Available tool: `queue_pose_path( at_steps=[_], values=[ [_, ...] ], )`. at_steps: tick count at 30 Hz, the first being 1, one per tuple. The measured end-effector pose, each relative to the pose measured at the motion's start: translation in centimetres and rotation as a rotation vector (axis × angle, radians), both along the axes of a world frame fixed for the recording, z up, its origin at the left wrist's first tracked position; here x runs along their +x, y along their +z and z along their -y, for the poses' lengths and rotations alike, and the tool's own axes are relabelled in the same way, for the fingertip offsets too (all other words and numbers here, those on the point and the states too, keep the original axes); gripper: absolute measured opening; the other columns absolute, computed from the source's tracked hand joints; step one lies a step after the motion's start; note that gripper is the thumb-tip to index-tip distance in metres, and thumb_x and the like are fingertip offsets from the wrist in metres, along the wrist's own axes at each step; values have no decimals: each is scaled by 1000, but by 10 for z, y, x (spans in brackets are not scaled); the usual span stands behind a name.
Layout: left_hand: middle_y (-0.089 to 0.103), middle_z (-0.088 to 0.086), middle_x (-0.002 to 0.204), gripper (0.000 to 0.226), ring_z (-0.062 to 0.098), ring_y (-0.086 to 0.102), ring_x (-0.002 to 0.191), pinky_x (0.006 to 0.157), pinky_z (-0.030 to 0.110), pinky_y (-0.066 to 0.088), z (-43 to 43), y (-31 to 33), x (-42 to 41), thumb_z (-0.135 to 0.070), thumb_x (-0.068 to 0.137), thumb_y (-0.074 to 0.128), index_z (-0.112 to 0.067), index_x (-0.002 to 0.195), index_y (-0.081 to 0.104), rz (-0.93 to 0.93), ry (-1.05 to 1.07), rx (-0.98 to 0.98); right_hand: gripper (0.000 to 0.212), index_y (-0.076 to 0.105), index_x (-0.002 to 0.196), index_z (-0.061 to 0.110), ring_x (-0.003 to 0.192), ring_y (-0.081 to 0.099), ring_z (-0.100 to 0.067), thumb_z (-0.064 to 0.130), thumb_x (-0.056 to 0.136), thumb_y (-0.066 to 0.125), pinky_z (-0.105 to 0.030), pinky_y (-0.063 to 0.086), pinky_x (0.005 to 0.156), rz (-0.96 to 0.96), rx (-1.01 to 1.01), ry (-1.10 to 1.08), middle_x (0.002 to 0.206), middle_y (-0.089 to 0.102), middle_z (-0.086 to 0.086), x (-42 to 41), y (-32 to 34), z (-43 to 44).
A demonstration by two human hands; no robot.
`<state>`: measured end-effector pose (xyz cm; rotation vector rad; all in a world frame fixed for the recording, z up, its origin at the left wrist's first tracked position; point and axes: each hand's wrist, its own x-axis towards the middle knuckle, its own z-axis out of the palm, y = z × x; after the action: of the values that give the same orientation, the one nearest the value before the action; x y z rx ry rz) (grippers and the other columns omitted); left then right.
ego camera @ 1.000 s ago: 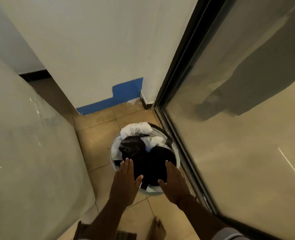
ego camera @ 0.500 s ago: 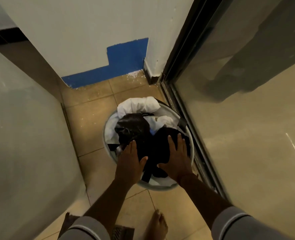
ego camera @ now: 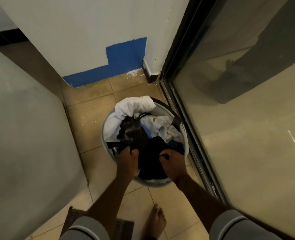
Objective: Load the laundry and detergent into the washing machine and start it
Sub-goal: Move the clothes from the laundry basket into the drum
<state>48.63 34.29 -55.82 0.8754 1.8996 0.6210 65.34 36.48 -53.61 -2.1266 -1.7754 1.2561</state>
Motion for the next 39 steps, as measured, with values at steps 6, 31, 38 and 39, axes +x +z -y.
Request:
queue_pose_path(
  at_steps=[6, 31, 38, 39],
  values=[
    [55, 10, 76, 14, 27, 52, 75, 65, 33, 36, 3, 121, -1, -13, 92, 46, -7, 83, 55, 70, -14, 58, 10, 68, 81, 18, 82, 64, -15, 15, 88, 61, -34, 54, 75, -276, -78, -283, 82, 68, 2, -28, 102, 14],
    [59, -3, 78, 20, 5, 53, 70, 67, 10, 37, 26, 620, -86, -17, 87, 50, -7, 94, 66, -2, -204, 586, 38, 69, 93, 28, 83, 70, -12, 18, 58, 83, -38, 59, 77, -552, 333, 166, 89, 74, 3, -125, 597, 21],
    [67, 5, 84, 24, 18, 64, 78, 72, 39, 53, 40, 754, -125, -31, 71, 60, -14, 88, 64, -129, -246, 776, 30, 73, 86, 12, 72, 65, -12, 19, 59, 85, -46, 59, 73, -563, 503, 274, 84, 75, -7, -156, 719, -2],
    [69, 7, 88, 30, 23, 65, 84, 77, 41, 54, 46, 773, -131, -32, 69, 61, -14, 93, 66, -117, -218, 806, 30, 73, 85, 10, 72, 65, -13, 18, 59, 85, -48, 59, 72, -586, 527, 284, 84, 75, -10, -163, 738, -4]
  ],
)
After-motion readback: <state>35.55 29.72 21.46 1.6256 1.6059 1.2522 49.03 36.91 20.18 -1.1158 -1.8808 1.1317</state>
